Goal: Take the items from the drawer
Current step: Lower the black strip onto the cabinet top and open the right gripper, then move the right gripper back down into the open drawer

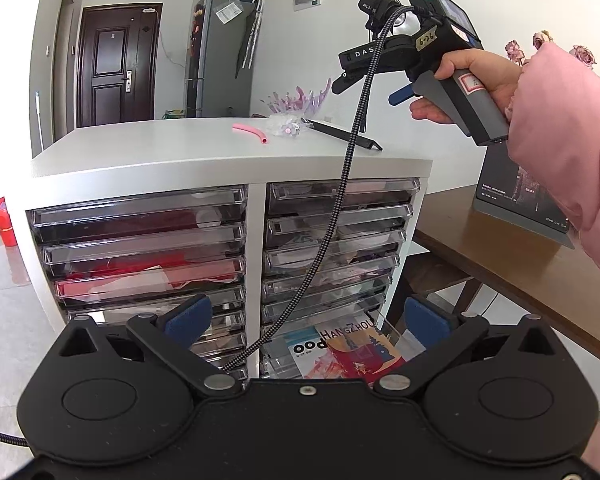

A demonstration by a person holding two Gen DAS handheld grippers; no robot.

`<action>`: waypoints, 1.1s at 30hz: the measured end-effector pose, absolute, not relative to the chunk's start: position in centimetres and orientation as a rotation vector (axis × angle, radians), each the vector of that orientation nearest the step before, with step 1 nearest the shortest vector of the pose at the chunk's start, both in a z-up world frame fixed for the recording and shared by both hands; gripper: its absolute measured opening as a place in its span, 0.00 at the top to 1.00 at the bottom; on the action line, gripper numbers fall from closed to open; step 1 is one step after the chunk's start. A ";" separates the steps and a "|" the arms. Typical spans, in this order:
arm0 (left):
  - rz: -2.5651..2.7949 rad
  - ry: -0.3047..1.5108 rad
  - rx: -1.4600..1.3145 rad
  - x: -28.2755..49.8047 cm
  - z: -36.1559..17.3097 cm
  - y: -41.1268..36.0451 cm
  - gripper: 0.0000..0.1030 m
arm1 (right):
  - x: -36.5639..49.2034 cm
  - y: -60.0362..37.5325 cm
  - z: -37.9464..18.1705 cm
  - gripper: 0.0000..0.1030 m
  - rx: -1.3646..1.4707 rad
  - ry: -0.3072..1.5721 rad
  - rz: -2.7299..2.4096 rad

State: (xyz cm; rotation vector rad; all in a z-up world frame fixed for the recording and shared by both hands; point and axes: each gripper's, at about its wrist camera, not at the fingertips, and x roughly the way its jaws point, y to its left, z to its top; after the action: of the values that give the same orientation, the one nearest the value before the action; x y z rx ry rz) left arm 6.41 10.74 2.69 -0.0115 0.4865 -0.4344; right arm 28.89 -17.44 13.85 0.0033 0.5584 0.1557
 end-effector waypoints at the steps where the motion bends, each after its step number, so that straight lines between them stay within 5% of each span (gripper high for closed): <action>1: -0.435 0.486 -0.011 6.3 2.7 10.7 0.00 | 28.3 -17.4 13.9 0.00 -0.004 0.549 0.160; 15: -0.438 0.502 0.020 4.9 3.0 9.2 0.00 | 19.9 -18.3 12.4 0.00 -0.059 0.507 0.278; 33: -0.408 0.550 0.053 3.9 2.4 8.5 0.00 | 13.4 -18.9 0.5 0.00 -0.101 0.649 0.263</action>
State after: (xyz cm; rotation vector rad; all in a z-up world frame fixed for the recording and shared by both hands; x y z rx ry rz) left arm 3.87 8.46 2.42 0.0526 0.5501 -0.4081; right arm 13.44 -18.87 0.50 -0.1011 0.6490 0.2632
